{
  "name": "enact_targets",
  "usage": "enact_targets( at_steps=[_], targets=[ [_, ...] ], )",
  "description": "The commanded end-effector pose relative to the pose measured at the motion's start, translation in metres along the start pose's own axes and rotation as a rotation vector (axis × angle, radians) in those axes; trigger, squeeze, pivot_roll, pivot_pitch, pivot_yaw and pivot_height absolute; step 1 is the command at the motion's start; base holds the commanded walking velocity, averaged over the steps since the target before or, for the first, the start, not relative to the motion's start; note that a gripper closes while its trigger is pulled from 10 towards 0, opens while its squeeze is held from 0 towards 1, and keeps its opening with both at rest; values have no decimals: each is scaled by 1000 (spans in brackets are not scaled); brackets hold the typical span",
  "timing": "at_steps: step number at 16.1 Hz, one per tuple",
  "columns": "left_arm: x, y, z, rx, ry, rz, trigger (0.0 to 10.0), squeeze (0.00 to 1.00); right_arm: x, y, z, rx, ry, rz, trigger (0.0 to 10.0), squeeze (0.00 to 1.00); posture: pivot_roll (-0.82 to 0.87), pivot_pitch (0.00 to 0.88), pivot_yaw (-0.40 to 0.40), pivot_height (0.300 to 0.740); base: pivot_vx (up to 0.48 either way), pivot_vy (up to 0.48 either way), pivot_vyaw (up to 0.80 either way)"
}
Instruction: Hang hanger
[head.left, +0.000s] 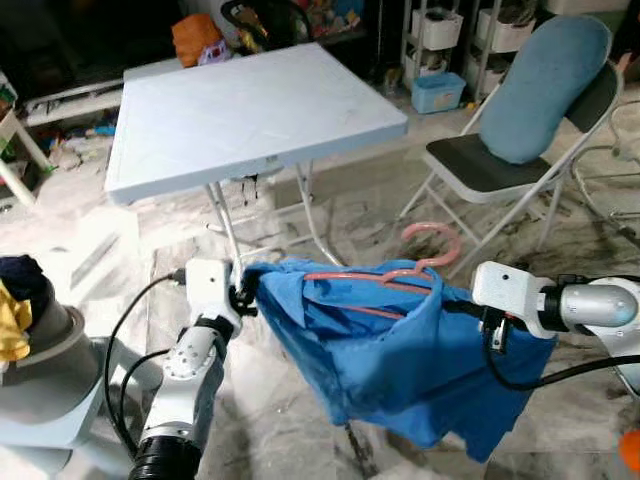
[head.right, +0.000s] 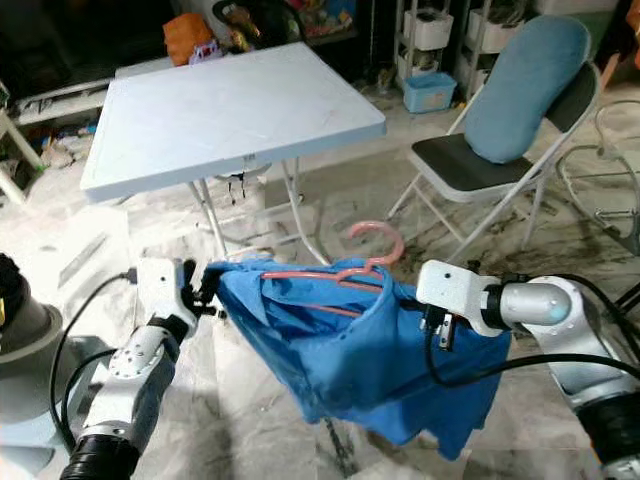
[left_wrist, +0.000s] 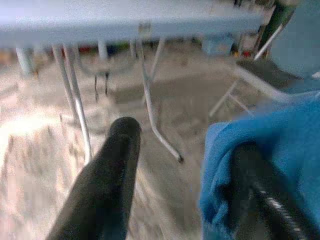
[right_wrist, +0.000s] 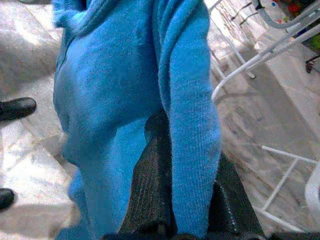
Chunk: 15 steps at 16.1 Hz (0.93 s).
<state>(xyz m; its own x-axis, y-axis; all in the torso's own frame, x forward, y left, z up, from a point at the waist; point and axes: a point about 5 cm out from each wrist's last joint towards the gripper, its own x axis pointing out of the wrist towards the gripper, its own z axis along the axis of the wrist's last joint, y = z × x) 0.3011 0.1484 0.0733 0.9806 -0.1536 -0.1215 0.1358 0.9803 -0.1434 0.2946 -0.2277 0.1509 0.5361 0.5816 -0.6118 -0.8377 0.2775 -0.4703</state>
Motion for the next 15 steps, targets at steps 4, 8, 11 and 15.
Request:
enact_targets(
  at_steps=[4,8,11,15],
  targets=[
    [-7,6,2,12,-14,37,10000,1000,-6,-19,15,-42,-44,-63,10000,0,-146,0,93,740,0,0,0],
    [-4,-21,12,17,-45,-137,10000,1000,7,-17,19,-28,-37,-75,10000,0,-149,0,95,740,0,0,0],
    [0,-29,12,123,-42,-170,10000,1000,22,-12,24,-1,-58,-88,10000,0,-146,0,95,740,0,0,0],
    [10,-31,12,312,-34,-120,10000,1000,38,-3,23,48,-52,-108,10000,0,-148,0,100,740,0,0,0]
  ],
)
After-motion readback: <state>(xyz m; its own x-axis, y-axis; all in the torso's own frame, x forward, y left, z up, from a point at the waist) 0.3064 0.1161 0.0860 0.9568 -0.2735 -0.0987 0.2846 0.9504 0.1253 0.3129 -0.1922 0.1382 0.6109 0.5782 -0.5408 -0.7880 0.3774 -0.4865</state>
